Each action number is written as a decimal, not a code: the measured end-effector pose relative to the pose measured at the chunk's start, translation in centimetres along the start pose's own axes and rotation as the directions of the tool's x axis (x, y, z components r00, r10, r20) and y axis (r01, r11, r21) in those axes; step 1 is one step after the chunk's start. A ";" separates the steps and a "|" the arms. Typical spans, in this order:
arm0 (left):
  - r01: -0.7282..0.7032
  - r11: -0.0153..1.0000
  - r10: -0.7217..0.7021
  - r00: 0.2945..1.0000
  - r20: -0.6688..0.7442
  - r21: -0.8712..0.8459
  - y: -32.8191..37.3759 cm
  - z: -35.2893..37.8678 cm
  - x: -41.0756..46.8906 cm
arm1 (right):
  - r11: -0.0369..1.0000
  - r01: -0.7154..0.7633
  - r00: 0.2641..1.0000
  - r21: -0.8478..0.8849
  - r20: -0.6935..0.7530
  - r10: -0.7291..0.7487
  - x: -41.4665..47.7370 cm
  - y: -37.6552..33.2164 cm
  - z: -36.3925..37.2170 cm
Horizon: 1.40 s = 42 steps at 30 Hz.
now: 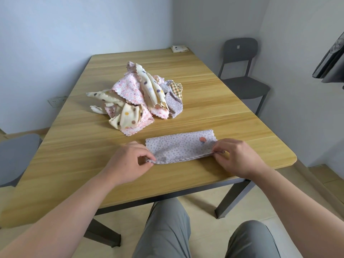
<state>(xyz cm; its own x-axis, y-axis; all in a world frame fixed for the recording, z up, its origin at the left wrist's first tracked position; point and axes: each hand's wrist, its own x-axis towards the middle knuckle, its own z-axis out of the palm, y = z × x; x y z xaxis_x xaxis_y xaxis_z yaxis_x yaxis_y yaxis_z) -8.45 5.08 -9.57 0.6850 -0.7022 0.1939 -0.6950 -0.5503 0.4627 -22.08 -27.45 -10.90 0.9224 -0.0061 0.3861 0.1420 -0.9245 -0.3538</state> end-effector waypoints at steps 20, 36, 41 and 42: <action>0.147 0.881 -0.292 0.917 -0.272 -0.449 1.6 -4.6 7.8 | 0.818 -0.362 0.879 0.447 -0.128 0.458 7.8 -2.4 -3.0; -0.059 0.997 0.063 0.995 -0.081 0.046 -0.6 2.2 0.8 | 0.976 -0.165 0.985 0.145 -0.028 0.171 0.5 -0.6 1.3; -0.039 0.997 0.042 0.998 -0.045 0.066 -0.4 1.6 1.1 | 0.973 -0.178 0.982 0.146 -0.037 0.185 0.3 -0.1 1.2; -0.040 0.996 0.042 0.999 -0.018 0.083 -0.3 1.4 1.1 | 0.973 -0.183 0.981 0.143 -0.031 0.189 0.2 -0.2 1.3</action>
<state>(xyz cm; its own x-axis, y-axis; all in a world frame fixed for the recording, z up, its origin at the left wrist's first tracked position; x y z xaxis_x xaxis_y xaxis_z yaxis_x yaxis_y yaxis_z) -7.79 3.80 -10.70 0.6591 -0.7164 0.2287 -0.7378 -0.5571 0.3811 -21.45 -26.82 -11.84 0.9212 -0.1926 0.3380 0.0207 -0.8434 -0.5368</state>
